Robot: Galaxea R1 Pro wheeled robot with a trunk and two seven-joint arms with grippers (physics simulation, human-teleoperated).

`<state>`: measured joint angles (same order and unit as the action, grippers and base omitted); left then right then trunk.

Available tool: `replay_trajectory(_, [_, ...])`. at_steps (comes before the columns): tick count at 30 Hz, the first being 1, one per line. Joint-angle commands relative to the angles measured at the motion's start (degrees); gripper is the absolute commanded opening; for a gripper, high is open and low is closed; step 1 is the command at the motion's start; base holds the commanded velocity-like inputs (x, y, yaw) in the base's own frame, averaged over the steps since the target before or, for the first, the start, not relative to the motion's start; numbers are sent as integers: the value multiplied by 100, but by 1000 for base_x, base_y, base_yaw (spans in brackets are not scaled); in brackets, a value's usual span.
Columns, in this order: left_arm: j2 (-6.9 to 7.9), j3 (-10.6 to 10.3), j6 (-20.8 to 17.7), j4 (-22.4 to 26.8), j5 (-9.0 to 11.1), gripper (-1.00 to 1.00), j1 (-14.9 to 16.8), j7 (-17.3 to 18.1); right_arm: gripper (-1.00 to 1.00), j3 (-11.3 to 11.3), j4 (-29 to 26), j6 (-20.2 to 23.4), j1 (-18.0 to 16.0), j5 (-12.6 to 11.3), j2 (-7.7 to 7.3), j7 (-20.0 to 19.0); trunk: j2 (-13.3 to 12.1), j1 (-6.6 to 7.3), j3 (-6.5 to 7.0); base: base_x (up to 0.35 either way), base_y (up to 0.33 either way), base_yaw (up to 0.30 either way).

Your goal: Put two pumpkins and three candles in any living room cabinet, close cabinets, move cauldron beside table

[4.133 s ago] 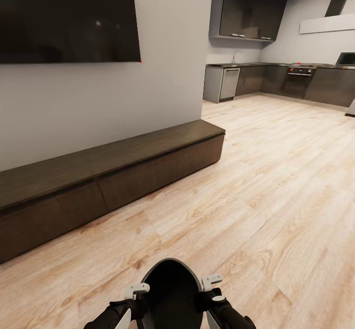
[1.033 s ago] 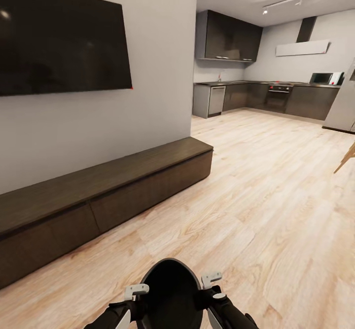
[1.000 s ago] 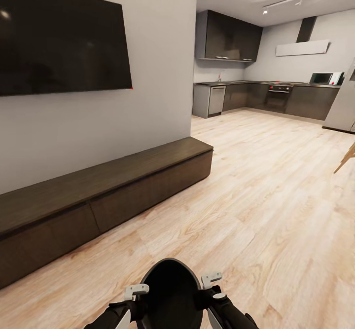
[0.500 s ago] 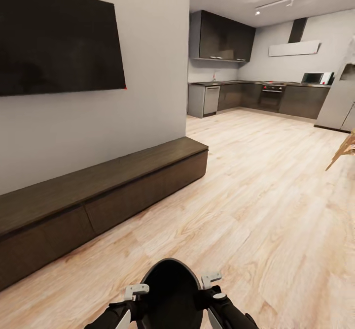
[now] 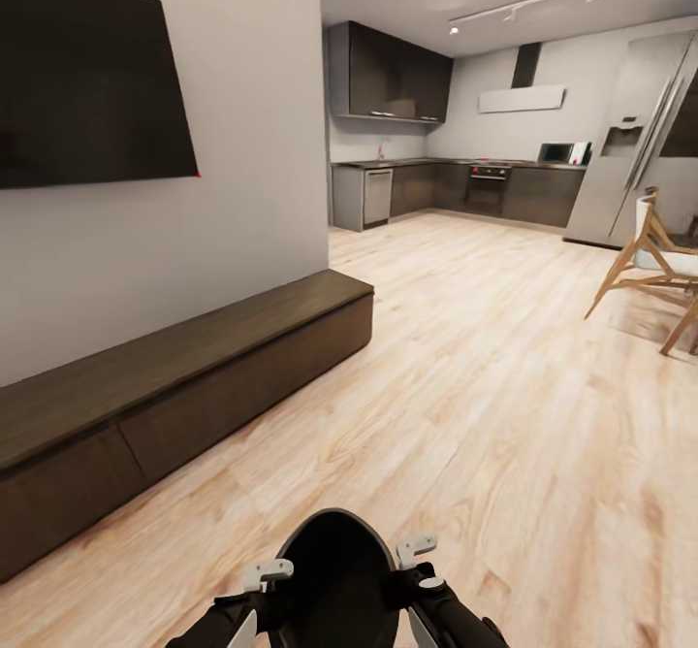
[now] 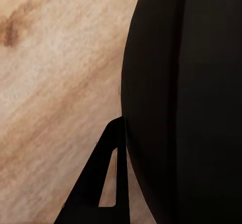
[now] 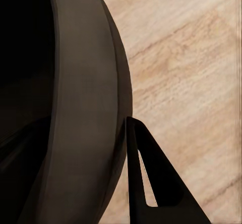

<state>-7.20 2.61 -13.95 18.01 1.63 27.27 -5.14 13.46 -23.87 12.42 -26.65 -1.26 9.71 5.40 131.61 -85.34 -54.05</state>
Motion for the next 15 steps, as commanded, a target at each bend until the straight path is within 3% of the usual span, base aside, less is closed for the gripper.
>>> replay_trajectory(1, [-1,-67,-37,-8,48,-100,-1,-5,-100,157,-21,-29,-7,-76,-4,-145,3,2,-5,0,0,-257])
replay_trajectory(15, [-1,-67,-37,-8,48,-100,-2,-5,-100,157,-20,-29,-7,-76,0,-145,3,2,-5,0,0,-257])
